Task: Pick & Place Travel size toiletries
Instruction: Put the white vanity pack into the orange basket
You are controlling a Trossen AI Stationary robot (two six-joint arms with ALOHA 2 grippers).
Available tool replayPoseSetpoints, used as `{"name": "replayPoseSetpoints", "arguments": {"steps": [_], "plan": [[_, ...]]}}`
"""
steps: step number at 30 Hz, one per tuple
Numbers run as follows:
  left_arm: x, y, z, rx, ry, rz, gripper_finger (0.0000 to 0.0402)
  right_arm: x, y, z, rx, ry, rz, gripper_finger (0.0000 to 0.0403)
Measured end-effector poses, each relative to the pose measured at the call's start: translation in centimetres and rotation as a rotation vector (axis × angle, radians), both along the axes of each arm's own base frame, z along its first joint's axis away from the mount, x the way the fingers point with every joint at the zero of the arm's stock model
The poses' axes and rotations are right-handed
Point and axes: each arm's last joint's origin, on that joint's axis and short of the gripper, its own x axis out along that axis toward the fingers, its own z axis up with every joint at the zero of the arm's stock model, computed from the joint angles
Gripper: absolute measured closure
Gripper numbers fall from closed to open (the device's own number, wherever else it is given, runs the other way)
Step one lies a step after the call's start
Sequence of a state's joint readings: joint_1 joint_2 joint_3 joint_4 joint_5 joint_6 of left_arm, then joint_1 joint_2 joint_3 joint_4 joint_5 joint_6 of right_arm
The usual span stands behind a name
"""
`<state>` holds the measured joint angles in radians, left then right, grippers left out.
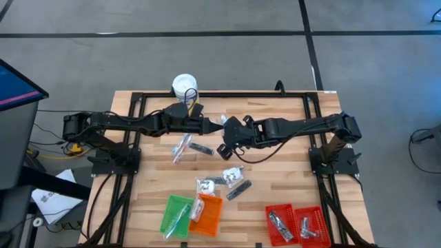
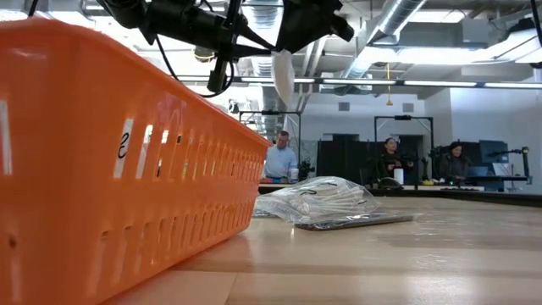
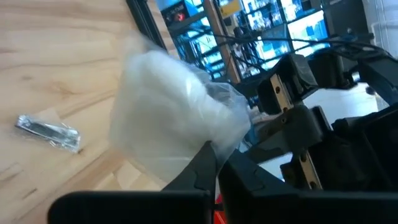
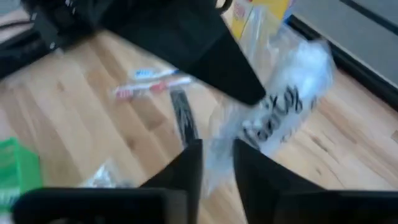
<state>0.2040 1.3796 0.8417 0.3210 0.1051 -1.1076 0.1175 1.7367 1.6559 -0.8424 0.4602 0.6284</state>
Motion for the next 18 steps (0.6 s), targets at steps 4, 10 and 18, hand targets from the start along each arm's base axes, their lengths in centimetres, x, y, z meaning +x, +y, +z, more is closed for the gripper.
{"name": "replayPoseSetpoints", "arguments": {"steps": [4,10,18], "plan": [[0.0,0.1,0.0,-0.005,-0.002,-0.017,0.0401,-0.6,0.7,1.6,-0.024,-0.02,0.059,0.0249],[-0.1,0.3,0.1,-0.005,-0.007,-0.07,0.0401,-2.4,1.8,4.7,-0.088,-0.061,0.166,0.0171],[-0.2,-0.6,0.2,-0.039,-0.025,-0.34,0.0401,-5.7,2.4,8.4,-0.095,-0.178,0.212,0.0143]]}}
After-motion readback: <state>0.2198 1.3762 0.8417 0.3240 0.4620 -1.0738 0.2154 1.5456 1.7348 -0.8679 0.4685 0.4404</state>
